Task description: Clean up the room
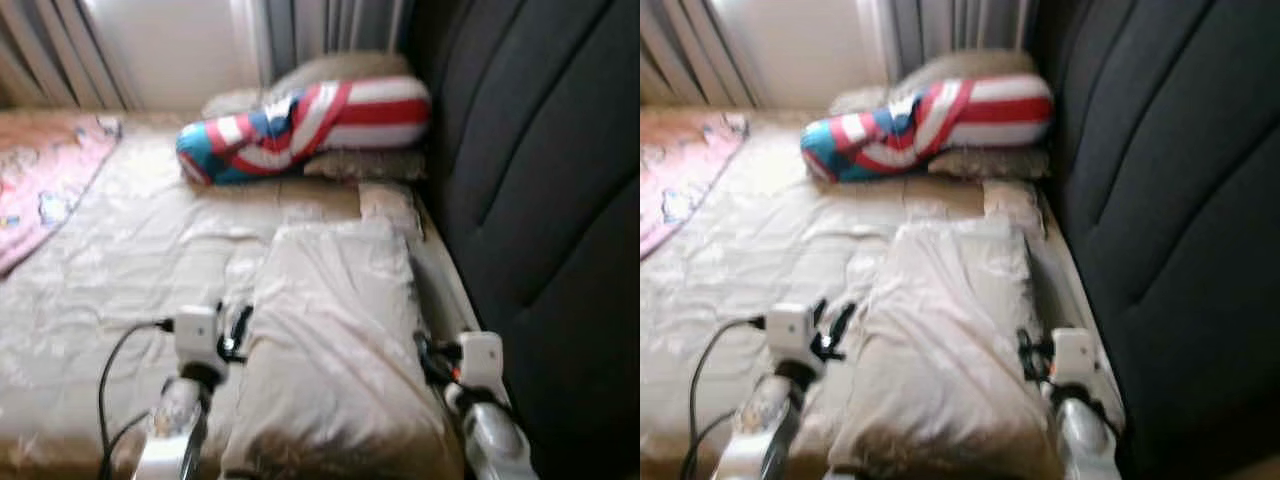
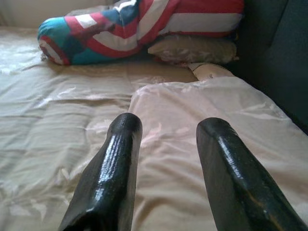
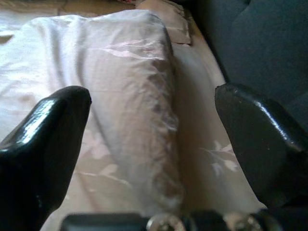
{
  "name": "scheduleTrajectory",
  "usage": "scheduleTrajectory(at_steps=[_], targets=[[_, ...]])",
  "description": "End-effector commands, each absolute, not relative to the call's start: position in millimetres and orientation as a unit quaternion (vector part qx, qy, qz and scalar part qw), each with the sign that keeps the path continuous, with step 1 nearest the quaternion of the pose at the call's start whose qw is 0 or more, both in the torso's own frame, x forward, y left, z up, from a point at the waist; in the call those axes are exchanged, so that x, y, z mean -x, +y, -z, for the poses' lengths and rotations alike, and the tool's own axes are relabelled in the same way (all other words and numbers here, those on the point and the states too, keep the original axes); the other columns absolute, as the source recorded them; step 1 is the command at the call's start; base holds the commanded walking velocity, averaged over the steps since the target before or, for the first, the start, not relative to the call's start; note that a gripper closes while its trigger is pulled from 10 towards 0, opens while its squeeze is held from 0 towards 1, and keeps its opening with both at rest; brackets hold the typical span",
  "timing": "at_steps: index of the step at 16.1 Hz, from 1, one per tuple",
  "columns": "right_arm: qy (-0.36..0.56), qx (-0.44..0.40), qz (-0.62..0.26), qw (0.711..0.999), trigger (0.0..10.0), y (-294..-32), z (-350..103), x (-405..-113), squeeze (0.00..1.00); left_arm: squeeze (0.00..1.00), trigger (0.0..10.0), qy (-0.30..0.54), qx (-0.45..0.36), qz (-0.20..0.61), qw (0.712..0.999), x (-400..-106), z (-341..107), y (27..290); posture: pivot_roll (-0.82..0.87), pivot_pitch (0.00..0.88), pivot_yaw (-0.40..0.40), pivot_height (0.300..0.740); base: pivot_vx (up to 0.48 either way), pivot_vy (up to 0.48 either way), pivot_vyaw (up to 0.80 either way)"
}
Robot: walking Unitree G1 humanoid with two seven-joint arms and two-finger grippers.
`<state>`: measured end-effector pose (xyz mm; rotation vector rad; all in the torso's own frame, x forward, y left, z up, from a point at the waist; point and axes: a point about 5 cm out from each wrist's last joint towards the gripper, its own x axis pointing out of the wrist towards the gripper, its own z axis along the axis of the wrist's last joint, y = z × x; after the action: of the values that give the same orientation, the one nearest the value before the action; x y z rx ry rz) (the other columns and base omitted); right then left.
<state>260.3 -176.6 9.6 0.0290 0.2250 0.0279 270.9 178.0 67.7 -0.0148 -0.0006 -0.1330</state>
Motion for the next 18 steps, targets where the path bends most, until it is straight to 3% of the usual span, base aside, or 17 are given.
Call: scheduleTrajectory(at_steps=[1, 11, 18], targets=[[0.114, -0.017, -0.014, 0.993, 10.0, -174, -11, -263, 0.0, 0.0, 10.0, 0.01, 0.005, 0.062, 0.998, -270, -65, 183, -0.04, 0.031, -0.059, 0.646, 0.262, 0.0, 0.0], [0.131, -0.012, -0.001, 0.991, 10.0, -177, -6, -263, 0.0, 0.0, 10.0, 0.01, 0.003, 0.065, 0.998, -269, -66, 183, -0.04, 0.04, -0.054, 0.646, 0.284, 0.0, 0.0], [0.241, 0.022, 0.049, 0.969, 10.0, -199, 6, -278, 0.0, 0.0, 10.0, 0.0, 0.002, 0.075, 0.997, -276, -75, 182, -0.02, 0.094, -0.035, 0.646, 0.037, 0.0, 0.0]])
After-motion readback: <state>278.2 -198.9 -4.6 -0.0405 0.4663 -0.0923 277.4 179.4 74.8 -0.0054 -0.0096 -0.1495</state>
